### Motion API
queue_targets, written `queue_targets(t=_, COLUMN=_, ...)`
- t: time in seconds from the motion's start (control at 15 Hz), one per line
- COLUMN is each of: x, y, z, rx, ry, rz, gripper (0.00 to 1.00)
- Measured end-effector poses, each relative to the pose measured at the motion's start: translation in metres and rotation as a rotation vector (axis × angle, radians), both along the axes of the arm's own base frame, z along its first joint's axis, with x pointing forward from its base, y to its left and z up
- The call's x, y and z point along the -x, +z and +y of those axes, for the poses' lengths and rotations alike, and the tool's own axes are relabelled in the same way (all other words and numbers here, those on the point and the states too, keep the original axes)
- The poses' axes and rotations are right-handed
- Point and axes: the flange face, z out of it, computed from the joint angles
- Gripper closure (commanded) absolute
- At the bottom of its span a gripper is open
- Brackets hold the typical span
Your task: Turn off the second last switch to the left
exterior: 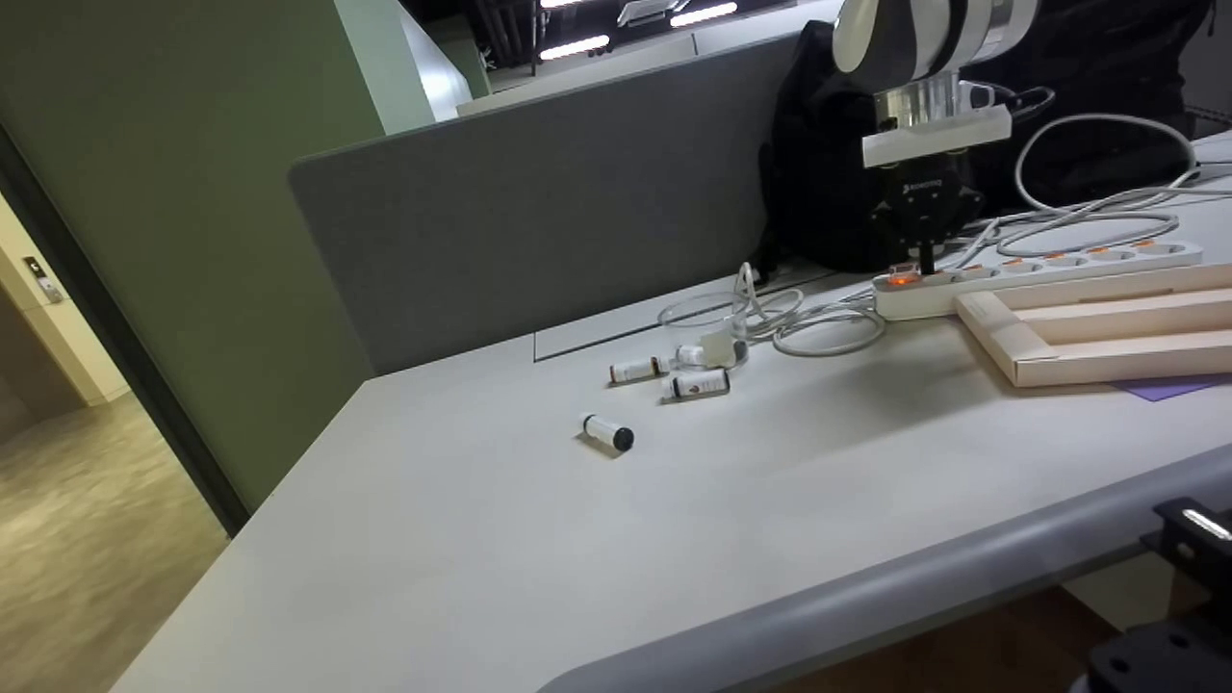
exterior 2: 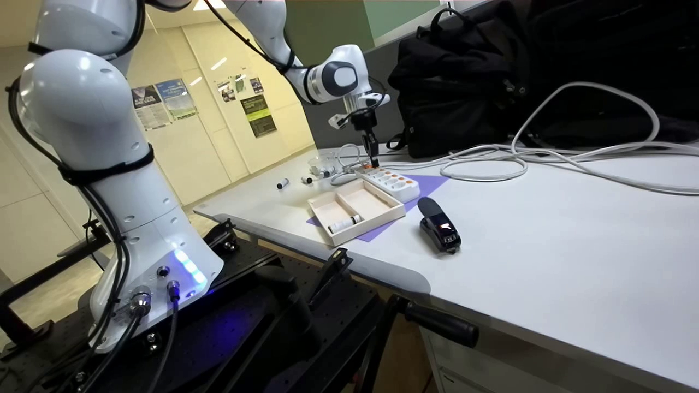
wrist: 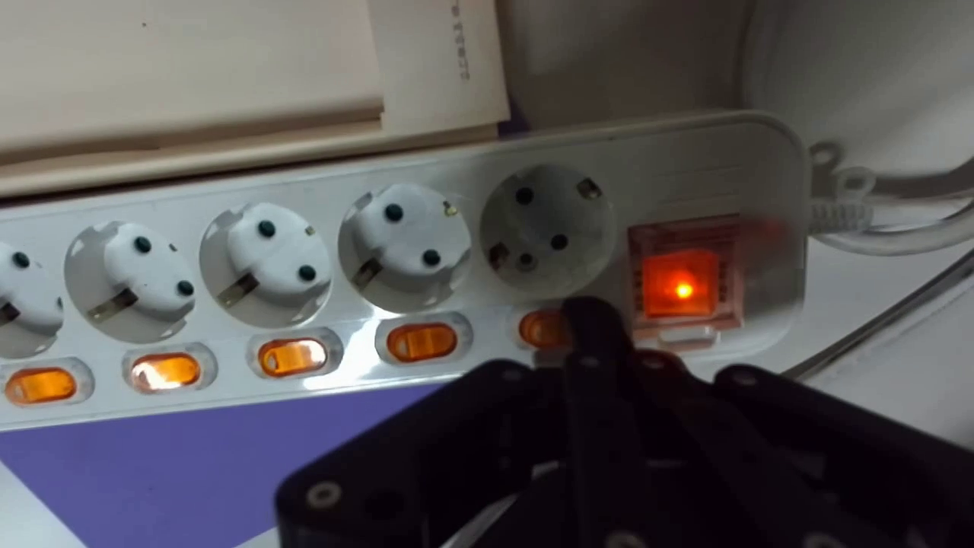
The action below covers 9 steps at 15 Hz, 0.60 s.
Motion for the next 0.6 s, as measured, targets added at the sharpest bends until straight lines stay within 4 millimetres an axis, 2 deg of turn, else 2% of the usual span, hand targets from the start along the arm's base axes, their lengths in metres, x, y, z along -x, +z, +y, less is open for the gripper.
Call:
queue_targets(t=0.07, x=0.0, y=0.001, z=0.004, rx=0.0, ry=0.009, rz=-0.002, gripper=0.96)
queue_targets(t=0.13, x=-0.001, y=0.006, z=0.009, rx=-0.001, ry=0.026, rz=-0.003, gripper=0.74)
queue_targets(t=0.27, x=-0.006, y=0.029, z=0.019, rx=0.011, ry=0.09, rz=0.014, gripper=0.71)
queue_targets(t=0.4, x=-0.013, y=0.073, z=0.024, rx=0.026, ry=0.16, rz=0.036, gripper=0.6)
queue_targets(t=0.47, x=-0.016, y=0.099, z=0.025, rx=0.037, ry=0.193, rz=0.049, gripper=0.77)
queue_targets(t=0.53, x=-0.017, y=0.119, z=0.025, rx=0.036, ry=0.199, rz=0.042, gripper=0.7)
queue_targets(t=0.6, x=-0.017, y=0.123, z=0.025, rx=0.035, ry=0.199, rz=0.035, gripper=0.64)
